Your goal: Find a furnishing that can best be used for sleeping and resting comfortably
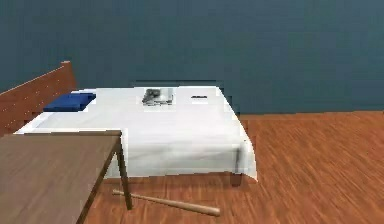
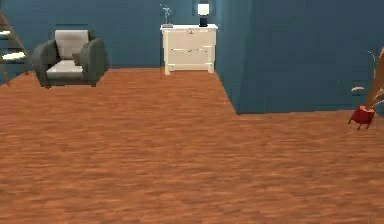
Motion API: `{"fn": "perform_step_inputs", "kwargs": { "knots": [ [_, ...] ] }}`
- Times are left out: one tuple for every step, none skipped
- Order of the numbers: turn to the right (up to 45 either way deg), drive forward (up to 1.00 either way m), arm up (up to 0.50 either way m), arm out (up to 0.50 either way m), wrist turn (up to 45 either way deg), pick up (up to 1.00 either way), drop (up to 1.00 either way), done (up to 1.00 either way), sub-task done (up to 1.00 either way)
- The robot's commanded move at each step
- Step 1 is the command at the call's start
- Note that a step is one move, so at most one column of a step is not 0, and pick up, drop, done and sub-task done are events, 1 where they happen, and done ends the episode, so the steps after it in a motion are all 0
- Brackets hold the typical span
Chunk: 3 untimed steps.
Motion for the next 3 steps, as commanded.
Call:
{"fn": "perform_step_inputs", "kwargs": {
  "knots": [
    [0.0,0.8,0.0,0.0,0.0,0.0,0.0,0.0,0.0],
    [-24.0,0.0,0.0,0.0,0.0,0.0,0.0,0.0,0.0],
    [0.0,0.0,0.0,0.0,0.0,0.0,0.0,1.0,0.0]
  ]
}}
